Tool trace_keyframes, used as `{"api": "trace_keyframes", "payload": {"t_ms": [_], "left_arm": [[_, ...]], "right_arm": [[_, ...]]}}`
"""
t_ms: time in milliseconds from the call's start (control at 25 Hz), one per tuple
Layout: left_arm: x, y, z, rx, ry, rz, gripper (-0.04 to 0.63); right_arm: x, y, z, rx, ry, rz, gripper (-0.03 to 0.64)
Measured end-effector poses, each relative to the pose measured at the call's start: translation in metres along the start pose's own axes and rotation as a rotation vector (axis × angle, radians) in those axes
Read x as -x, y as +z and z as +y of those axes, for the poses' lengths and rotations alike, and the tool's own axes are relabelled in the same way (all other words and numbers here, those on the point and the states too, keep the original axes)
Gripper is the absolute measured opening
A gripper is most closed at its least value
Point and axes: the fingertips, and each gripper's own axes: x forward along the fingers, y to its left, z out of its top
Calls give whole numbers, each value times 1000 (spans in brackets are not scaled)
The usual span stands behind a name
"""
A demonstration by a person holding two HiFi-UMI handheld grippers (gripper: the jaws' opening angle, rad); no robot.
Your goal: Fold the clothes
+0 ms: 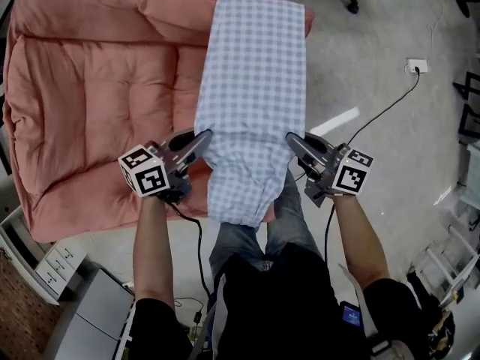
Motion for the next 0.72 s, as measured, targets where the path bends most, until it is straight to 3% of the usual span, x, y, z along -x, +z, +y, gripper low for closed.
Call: {"api": "trace_keyframes", "payload": {"t_ms": [360, 720], "left_arm": [[38, 48, -98, -188, -79, -85, 34], [86, 55, -211, -341, -124, -125, 34]], "right_arm": [[31, 29, 96, 170, 78, -37, 12], [86, 27, 201, 323, 144, -61, 12]]}}
